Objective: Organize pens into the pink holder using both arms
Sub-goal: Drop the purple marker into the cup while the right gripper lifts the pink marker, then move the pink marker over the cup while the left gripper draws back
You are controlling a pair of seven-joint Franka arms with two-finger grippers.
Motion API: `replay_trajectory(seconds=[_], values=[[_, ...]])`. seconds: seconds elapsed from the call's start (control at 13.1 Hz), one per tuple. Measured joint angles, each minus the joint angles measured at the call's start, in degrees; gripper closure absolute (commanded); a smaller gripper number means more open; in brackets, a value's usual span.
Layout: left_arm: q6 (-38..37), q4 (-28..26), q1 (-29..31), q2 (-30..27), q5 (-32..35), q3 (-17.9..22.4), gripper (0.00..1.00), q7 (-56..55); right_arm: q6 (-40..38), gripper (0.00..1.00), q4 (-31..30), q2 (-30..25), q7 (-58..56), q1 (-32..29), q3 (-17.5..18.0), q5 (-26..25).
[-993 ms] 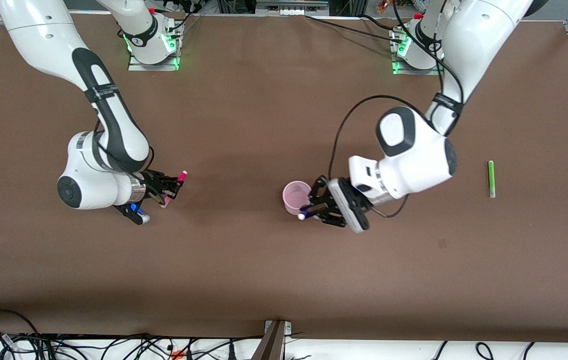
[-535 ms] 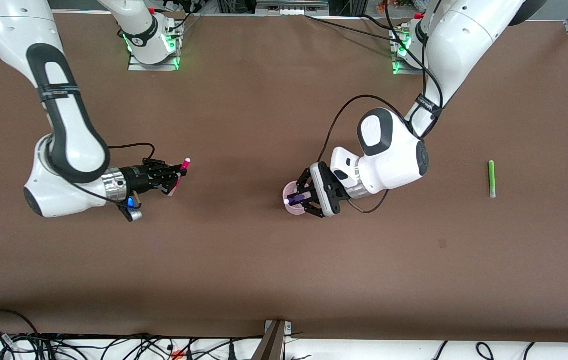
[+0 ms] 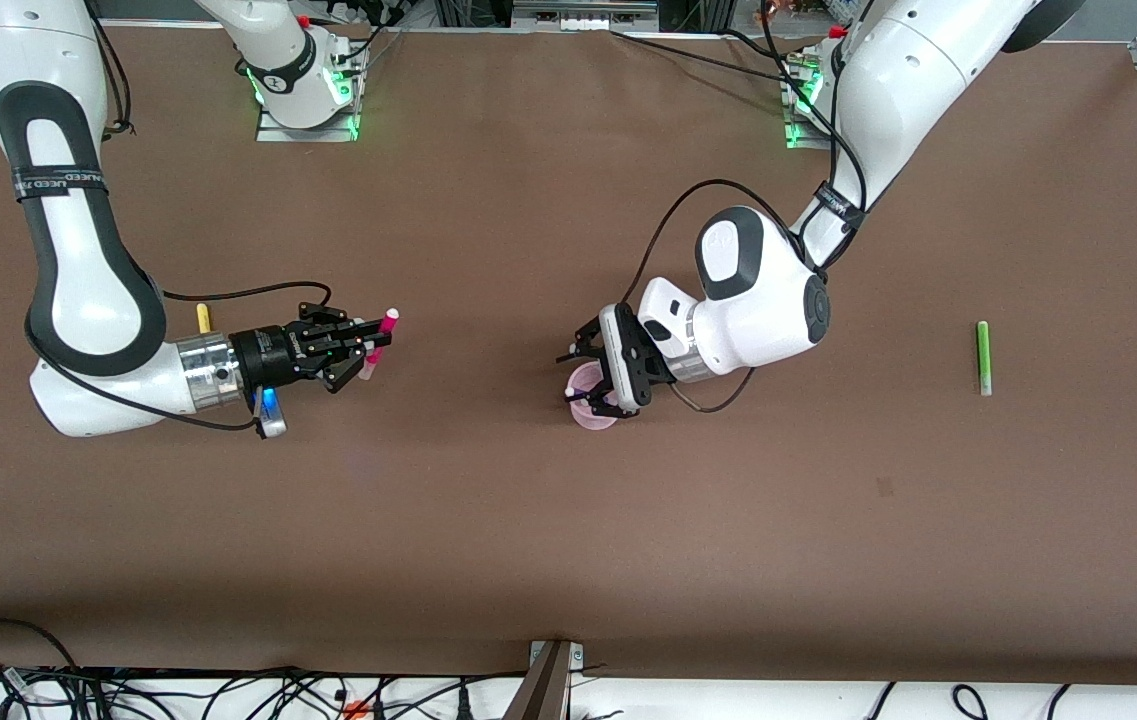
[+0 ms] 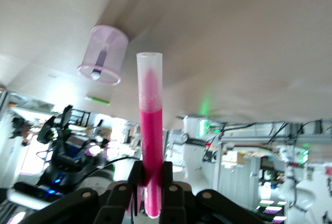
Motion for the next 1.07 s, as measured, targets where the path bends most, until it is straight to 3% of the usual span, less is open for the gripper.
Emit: replay_trajectory(seconds=[0.23,0.38,0.53,0.76,0.99,1.07], values=[[-15.3,0.5,2.3,-5.4,0.9,0.4,0.0,-12.6,0.7,0.97,0.7,0.0,4.1,1.5,0.2,5.7],[-27.6,0.5,6.0,-10.1,6.6,0.8,0.0,-23.8,3.3,0.97,0.8,0.0,5.9,3.4,0.2,7.9],[-39.7,0.6,8.0,-14.1,18.8,0.8,0.0,-38.7,6.9,0.98,0.8,0.4,6.9,6.2,0.3,10.5],[-56.1,0.7,6.5,-18.6,39.6,-0.2,0.0,-60.6,13.5,0.96,0.6,3.0,7.3,11.9,0.4,18.8],[-60.7,0.8,6.7,-20.2,56.0,0.9,0.0,-66.3,20.3,0.96,0.5,6.8,6.9,17.6,0.5,27.0],[-60.6,1.7,8.0,-20.7,58.6,1.6,0.0,-66.4,22.9,0.96,0.5,7.6,6.7,19.4,0.5,28.4]])
